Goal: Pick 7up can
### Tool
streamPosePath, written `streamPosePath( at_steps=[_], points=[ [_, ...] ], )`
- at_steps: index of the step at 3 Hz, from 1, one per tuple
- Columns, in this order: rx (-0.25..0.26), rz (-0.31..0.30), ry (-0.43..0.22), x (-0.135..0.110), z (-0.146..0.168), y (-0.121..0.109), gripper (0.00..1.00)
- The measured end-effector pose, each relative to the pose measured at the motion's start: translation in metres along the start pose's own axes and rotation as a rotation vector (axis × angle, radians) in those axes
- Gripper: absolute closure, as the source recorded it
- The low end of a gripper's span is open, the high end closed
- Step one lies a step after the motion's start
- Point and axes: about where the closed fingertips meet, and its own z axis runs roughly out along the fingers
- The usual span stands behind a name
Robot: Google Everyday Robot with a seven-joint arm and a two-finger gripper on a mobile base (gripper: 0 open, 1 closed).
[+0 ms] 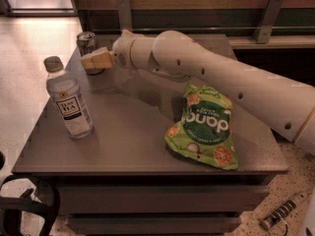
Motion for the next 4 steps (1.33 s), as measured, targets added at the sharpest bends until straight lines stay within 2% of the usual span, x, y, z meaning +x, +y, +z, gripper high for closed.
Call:
streamPosePath(
  at_steps=[2,3,4],
  points=[
    [-0.056,0.029,-0.010,0.010,0.039,0.008,0.00],
    [-0.068,0.038,-0.021,0.013,0.052,0.009,0.13],
    [-0.074,0.040,-0.023,0.013,0.055,0.012,0.34]
  ],
)
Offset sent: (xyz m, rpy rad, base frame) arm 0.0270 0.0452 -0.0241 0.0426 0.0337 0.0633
